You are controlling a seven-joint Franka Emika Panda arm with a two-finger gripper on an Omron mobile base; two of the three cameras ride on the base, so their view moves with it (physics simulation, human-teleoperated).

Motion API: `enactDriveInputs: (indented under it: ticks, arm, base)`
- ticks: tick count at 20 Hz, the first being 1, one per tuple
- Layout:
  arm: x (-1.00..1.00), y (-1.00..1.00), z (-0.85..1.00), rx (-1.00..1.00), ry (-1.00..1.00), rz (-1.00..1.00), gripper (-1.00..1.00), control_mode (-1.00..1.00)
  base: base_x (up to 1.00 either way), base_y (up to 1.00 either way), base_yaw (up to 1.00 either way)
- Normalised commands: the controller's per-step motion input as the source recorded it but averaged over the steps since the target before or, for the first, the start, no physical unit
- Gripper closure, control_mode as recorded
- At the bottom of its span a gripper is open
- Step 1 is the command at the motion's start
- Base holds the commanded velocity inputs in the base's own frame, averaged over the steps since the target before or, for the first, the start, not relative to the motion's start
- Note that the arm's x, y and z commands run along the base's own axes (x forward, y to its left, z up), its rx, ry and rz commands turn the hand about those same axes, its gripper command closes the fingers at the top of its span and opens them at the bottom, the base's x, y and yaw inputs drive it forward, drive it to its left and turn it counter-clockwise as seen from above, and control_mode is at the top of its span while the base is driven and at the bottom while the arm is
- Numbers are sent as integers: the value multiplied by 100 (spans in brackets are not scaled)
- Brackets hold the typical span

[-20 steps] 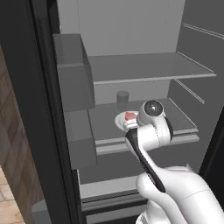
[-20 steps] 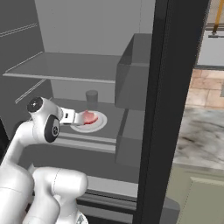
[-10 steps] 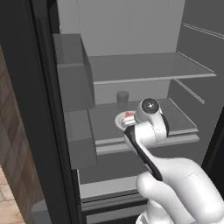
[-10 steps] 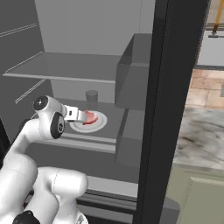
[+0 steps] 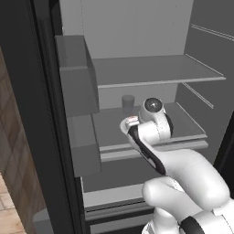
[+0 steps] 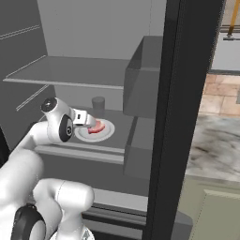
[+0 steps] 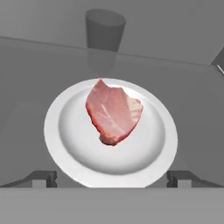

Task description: Retrieve the steak from the fridge and place it on the saucepan with marinade on the stove.

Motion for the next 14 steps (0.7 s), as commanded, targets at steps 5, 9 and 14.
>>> enactDriveInputs:
  ticks: [5, 9, 14]
  arm:
    - [24, 0, -7, 0, 2, 0, -100, -100]
    - [22, 0, -19, 0, 0, 0, -100, -100]
    - [19, 0, -20, 0, 0, 0, -100, -100]
  base:
    - [0, 0, 0]
    - [0, 0, 0]
    - [0, 0, 0]
